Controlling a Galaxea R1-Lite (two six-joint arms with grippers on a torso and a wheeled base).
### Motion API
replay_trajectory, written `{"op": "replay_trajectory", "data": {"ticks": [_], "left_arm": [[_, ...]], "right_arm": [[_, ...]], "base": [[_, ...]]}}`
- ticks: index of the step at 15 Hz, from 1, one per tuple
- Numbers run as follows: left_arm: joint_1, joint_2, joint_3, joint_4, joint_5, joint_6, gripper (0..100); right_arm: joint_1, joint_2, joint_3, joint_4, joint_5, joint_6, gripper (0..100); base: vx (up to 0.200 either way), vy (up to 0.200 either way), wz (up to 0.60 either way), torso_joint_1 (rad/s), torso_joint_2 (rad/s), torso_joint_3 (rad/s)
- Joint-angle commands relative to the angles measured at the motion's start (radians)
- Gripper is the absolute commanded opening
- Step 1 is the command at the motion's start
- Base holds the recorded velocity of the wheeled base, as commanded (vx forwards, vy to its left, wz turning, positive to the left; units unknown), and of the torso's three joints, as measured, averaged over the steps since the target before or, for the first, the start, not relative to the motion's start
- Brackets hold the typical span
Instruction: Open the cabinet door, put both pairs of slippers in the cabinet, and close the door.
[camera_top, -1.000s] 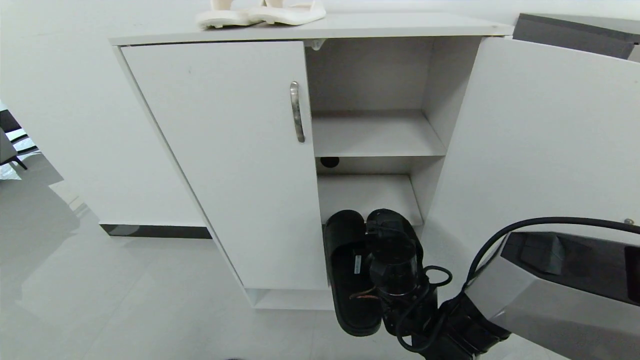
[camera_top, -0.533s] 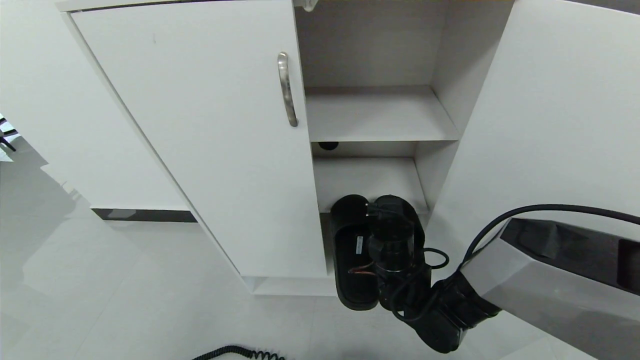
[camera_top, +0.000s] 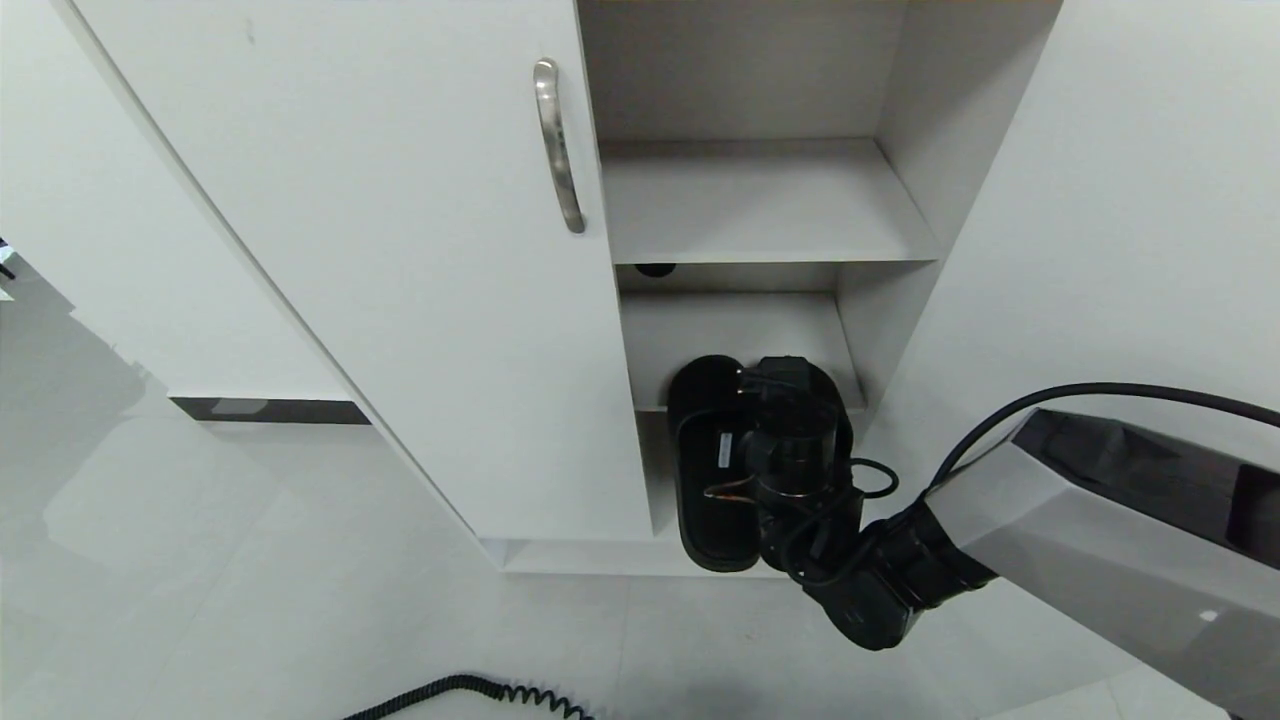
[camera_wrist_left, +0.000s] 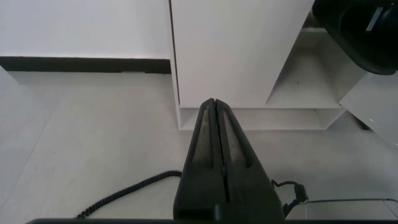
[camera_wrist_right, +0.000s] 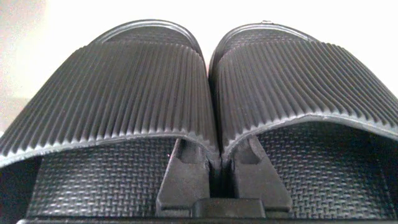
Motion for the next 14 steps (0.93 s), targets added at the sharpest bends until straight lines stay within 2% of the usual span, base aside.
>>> {"op": "replay_trajectory", "data": {"ticks": [1, 8, 14], "left_arm": [[0.000, 0.001, 0.000, 0.000, 0.000, -0.001, 0], [0.000, 0.001, 0.000, 0.000, 0.000, 0.001, 0], [0.000, 0.001, 0.000, 0.000, 0.001, 0.005, 0]], "right_arm": [[0.001, 0.006, -0.003, -0.025, 0.008, -0.004, 0], [0.009, 0.066, -0.059, -0.039, 0.003, -0.054, 0], [0.001, 0.086, -0.082, -0.036, 0.001, -0.059, 0]], "base": [[0.000, 0.000, 0.00, 0.000, 0.00, 0.000], [0.000, 0.000, 0.00, 0.000, 0.00, 0.000], [0.200, 0.000, 0.00, 0.000, 0.00, 0.000]]}}
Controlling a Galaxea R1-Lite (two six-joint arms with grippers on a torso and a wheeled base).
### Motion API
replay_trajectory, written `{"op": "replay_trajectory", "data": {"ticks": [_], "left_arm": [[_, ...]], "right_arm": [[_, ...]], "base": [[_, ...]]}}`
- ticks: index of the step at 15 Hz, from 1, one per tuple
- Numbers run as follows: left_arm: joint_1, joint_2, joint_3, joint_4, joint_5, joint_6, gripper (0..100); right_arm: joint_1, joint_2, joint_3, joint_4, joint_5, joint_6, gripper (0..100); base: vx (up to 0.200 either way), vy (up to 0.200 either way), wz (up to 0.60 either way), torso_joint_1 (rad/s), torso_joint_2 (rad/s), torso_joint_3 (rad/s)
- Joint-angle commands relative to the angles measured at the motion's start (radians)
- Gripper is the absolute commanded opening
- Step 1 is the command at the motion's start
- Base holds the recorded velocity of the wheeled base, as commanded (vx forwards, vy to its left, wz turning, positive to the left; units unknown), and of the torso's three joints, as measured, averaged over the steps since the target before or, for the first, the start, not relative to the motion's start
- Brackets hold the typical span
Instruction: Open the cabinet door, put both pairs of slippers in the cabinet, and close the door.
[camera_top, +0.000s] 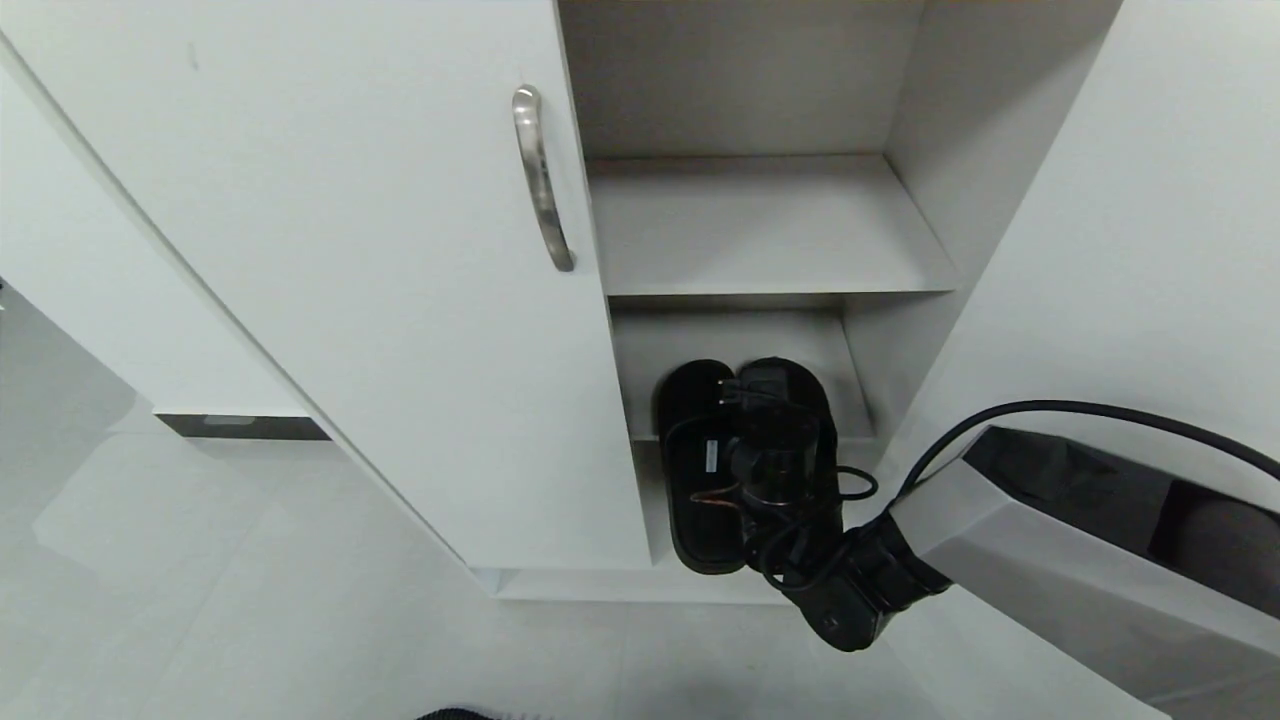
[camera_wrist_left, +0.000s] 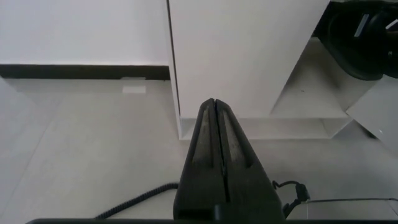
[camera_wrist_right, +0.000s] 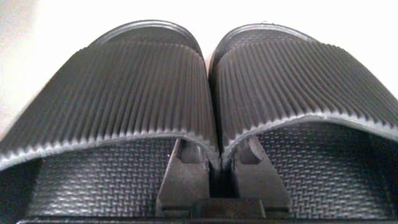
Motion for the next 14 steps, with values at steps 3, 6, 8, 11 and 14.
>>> {"op": "replay_trajectory", "data": {"ticks": [3, 6, 8, 11, 14], "left_arm": [[0.000, 0.001, 0.000, 0.000, 0.001, 0.000, 0], [0.000, 0.001, 0.000, 0.000, 0.002, -0.004, 0], [0.000, 0.001, 0.000, 0.000, 0.002, -0.004, 0], [0.000, 0.001, 0.000, 0.000, 0.002, -0.004, 0], [0.000, 0.001, 0.000, 0.000, 0.002, -0.004, 0]], "right_arm": [[-0.011, 0.016, -0.033, 0.000, 0.000, 0.001, 0], [-0.023, 0.021, -0.048, 0.016, -0.001, 0.001, 0], [-0.033, 0.038, -0.067, 0.018, -0.001, 0.001, 0], [-0.045, 0.061, -0.094, 0.018, -0.007, 0.001, 0], [-0.052, 0.081, -0.133, 0.030, -0.007, 0.001, 0]], "base": [[0.200, 0.000, 0.00, 0.002, 0.00, 0.002], [0.133, 0.000, 0.00, 0.000, 0.00, 0.005], [0.000, 0.000, 0.00, 0.000, 0.00, 0.000], [0.000, 0.000, 0.00, 0.000, 0.00, 0.000], [0.000, 0.000, 0.00, 0.000, 0.00, 0.000]]}}
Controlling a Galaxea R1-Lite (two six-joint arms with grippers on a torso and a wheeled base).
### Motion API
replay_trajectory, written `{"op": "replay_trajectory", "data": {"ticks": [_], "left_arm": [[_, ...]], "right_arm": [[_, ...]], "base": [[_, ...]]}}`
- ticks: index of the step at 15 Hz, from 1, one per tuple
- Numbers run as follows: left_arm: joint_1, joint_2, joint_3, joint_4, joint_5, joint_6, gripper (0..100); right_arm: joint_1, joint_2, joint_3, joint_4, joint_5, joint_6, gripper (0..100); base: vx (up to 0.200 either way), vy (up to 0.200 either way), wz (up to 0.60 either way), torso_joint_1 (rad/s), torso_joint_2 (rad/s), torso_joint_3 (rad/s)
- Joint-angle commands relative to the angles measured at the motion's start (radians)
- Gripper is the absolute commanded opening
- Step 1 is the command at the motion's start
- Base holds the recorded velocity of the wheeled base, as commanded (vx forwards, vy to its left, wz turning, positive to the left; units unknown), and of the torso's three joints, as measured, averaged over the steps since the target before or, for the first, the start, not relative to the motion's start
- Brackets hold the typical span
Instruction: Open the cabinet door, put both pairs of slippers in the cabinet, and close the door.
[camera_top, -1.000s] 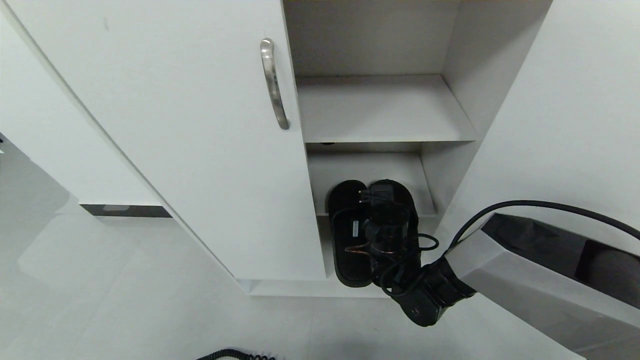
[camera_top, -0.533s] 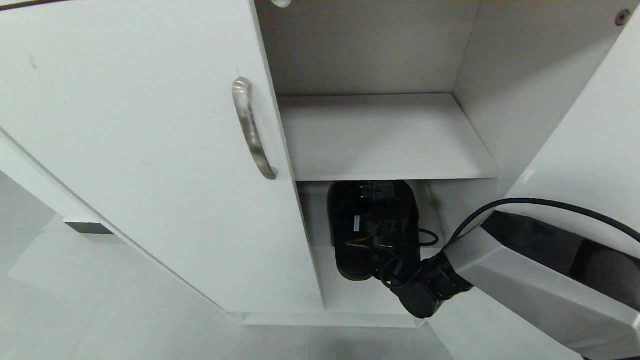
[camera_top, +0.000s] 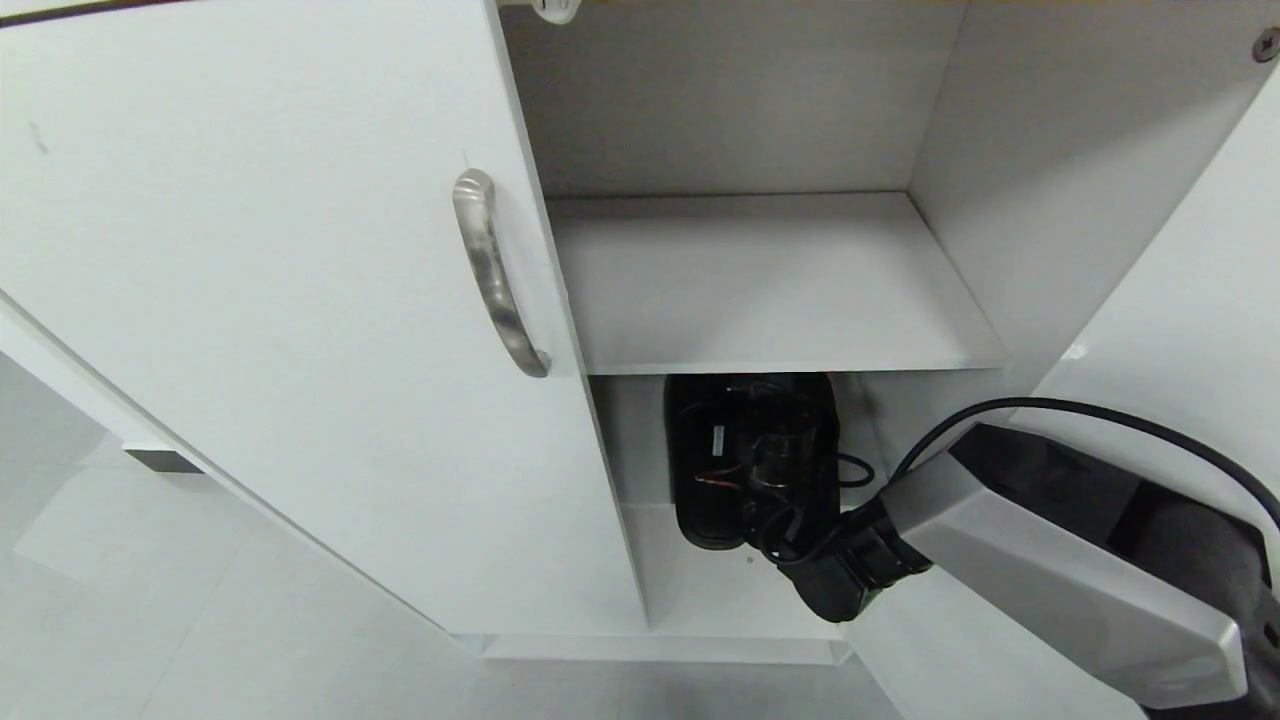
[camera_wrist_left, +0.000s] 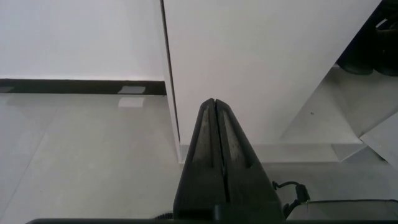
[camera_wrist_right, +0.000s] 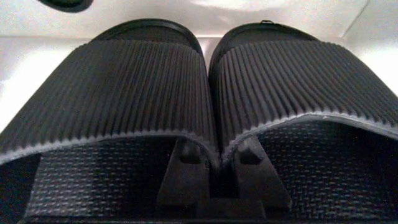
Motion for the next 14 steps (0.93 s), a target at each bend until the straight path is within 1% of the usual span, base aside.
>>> {"op": "replay_trajectory", "data": {"ticks": [1, 3, 6, 7, 9, 10, 11, 12, 14], "left_arm": [[0.001, 0.001, 0.000, 0.000, 0.000, 0.000, 0], [0.001, 0.001, 0.000, 0.000, 0.000, -0.002, 0], [0.001, 0.001, 0.000, 0.000, 0.000, 0.000, 0], [0.001, 0.001, 0.000, 0.000, 0.000, -0.002, 0], [0.001, 0.001, 0.000, 0.000, 0.000, -0.002, 0], [0.001, 0.001, 0.000, 0.000, 0.000, 0.000, 0], [0.001, 0.001, 0.000, 0.000, 0.000, 0.000, 0], [0.001, 0.001, 0.000, 0.000, 0.000, 0.000, 0], [0.001, 0.001, 0.000, 0.000, 0.000, 0.000, 0]], "right_arm": [[-0.003, 0.015, -0.019, 0.005, -0.001, 0.000, 100], [-0.003, 0.011, 0.007, 0.014, -0.011, -0.021, 100], [0.003, -0.038, 0.118, -0.058, 0.003, -0.027, 100], [0.009, -0.073, 0.171, -0.092, 0.027, -0.027, 100], [0.029, -0.143, 0.271, -0.114, 0.039, -0.024, 100], [0.051, -0.193, 0.355, -0.137, 0.050, -0.024, 100], [0.081, -0.255, 0.464, -0.175, 0.090, -0.024, 100], [0.098, -0.306, 0.544, -0.181, 0.119, -0.024, 100], [0.123, -0.378, 0.639, -0.179, 0.125, -0.018, 100]], "base": [[0.000, 0.000, 0.00, 0.000, 0.00, 0.000], [0.000, 0.000, 0.00, 0.000, 0.00, 0.000], [0.000, 0.000, 0.00, 0.000, 0.00, 0.000], [0.000, 0.000, 0.00, 0.000, 0.00, 0.000], [0.000, 0.000, 0.00, 0.000, 0.00, 0.000], [0.000, 0.000, 0.00, 0.000, 0.00, 0.000], [0.000, 0.000, 0.00, 0.000, 0.00, 0.000], [0.000, 0.000, 0.00, 0.000, 0.00, 0.000], [0.000, 0.000, 0.00, 0.000, 0.00, 0.000]]}}
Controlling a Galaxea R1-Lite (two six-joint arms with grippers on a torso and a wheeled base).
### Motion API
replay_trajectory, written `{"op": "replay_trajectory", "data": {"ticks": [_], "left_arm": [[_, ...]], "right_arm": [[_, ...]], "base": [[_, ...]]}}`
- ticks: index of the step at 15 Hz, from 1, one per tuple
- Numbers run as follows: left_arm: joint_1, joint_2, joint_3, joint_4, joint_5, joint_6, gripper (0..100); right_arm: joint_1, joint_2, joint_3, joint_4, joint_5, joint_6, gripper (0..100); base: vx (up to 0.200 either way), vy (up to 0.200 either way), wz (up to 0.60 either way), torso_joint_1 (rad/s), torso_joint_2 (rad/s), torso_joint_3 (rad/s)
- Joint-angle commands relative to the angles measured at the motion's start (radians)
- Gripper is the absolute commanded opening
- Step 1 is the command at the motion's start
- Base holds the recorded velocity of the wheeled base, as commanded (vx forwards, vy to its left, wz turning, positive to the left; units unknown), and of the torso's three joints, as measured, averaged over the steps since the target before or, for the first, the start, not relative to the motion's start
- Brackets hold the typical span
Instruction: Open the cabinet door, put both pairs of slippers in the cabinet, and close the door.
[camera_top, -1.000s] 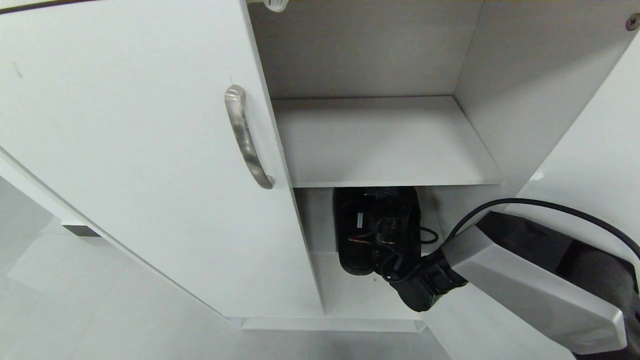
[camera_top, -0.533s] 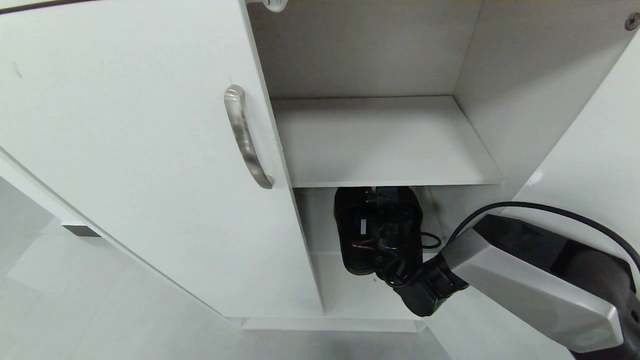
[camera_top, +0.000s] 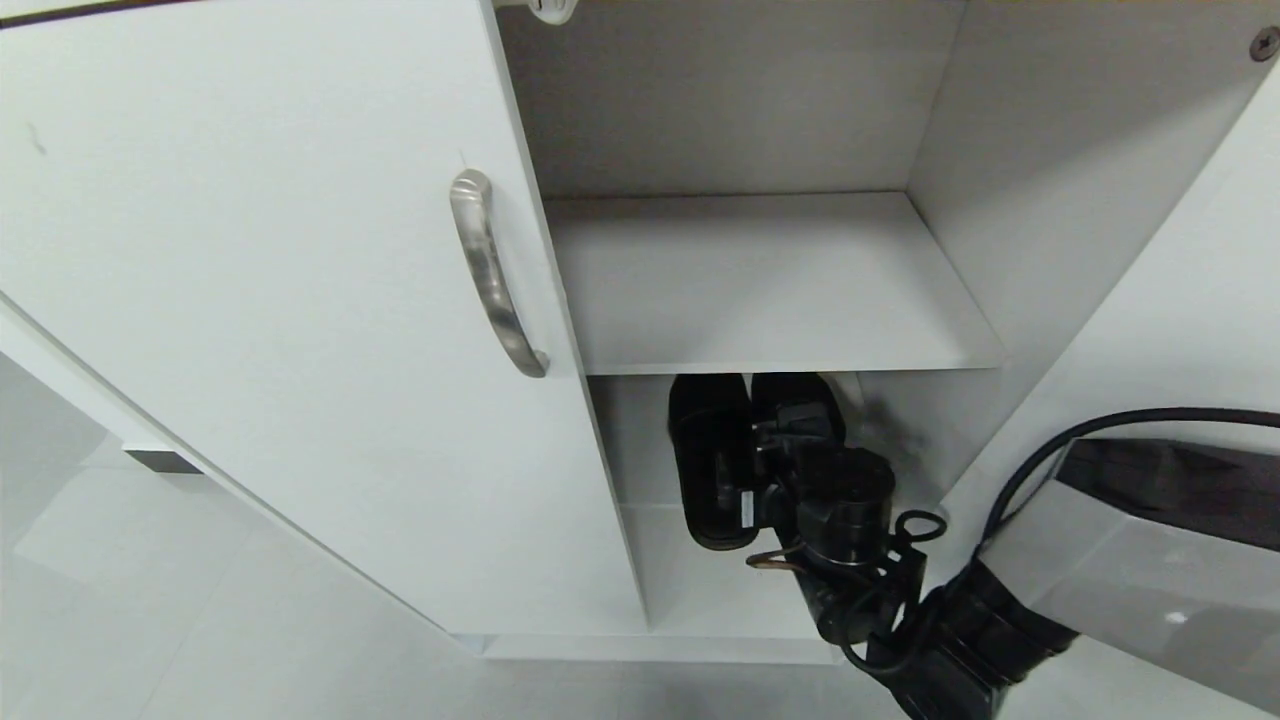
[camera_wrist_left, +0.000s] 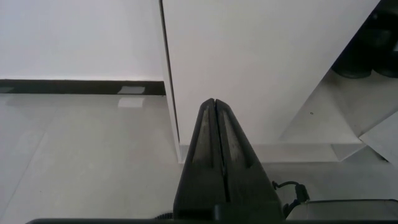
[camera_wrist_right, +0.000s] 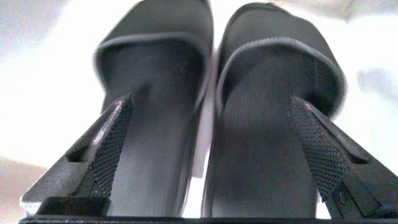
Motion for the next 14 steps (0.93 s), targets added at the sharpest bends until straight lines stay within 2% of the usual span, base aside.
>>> {"op": "replay_trajectory", "data": {"ticks": [1, 3, 8, 14], "left_arm": [[0.000, 0.001, 0.000, 0.000, -0.001, -0.001, 0], [0.000, 0.001, 0.000, 0.000, -0.001, -0.003, 0], [0.000, 0.001, 0.000, 0.000, -0.003, -0.003, 0], [0.000, 0.001, 0.000, 0.000, -0.004, -0.001, 0]], "right_arm": [[0.045, -0.155, 0.142, -0.007, 0.029, 0.013, 100], [0.059, -0.220, 0.220, -0.007, 0.078, 0.030, 100], [0.071, -0.260, 0.313, -0.017, 0.080, 0.047, 100], [0.125, -0.272, 0.333, -0.024, 0.088, 0.047, 100]], "base": [[0.000, 0.000, 0.00, 0.000, 0.00, 0.000], [-0.200, 0.000, 0.00, 0.000, 0.00, 0.005], [-0.200, 0.000, 0.00, 0.002, 0.00, 0.005], [0.000, 0.000, 0.00, 0.000, 0.00, 0.000]]}}
